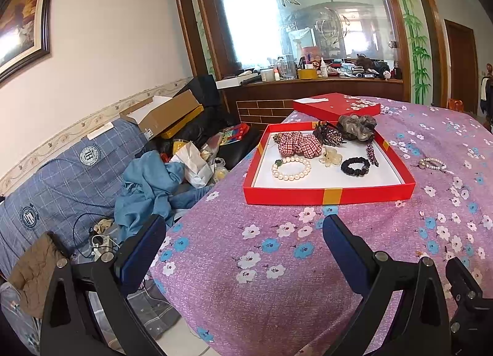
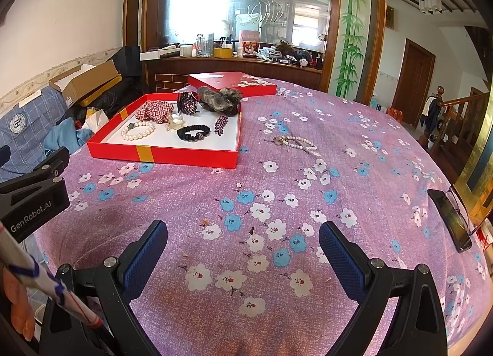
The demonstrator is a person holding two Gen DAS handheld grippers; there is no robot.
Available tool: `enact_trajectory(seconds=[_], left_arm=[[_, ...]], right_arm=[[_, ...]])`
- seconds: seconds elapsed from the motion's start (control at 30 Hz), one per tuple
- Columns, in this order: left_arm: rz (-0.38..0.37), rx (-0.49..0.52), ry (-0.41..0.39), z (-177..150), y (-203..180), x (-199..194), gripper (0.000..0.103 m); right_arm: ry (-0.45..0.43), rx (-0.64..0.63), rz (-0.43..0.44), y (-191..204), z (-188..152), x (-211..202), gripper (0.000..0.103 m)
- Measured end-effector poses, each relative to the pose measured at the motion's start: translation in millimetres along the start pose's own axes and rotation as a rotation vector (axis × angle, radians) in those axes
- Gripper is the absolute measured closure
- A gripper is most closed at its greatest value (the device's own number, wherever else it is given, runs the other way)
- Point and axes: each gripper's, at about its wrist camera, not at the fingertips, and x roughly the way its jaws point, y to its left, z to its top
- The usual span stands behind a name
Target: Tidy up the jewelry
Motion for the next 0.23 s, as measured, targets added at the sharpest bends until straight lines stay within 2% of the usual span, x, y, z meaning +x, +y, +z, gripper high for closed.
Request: enact_trajectory(seconds=[0.13,0.23], left_arm=[[0.011,-0.002,-0.014,2.7,2.1,-2.3,0.002],[-0.035,0.006,0.005,10.8,1.5,0.1,0.002]], right_arm=[[-0.003,0.011,0.002,-2.2,0.4,0.2,0.003],[-0.005,0.045,-0.003,-12.5,1.8,0.7,0.003]])
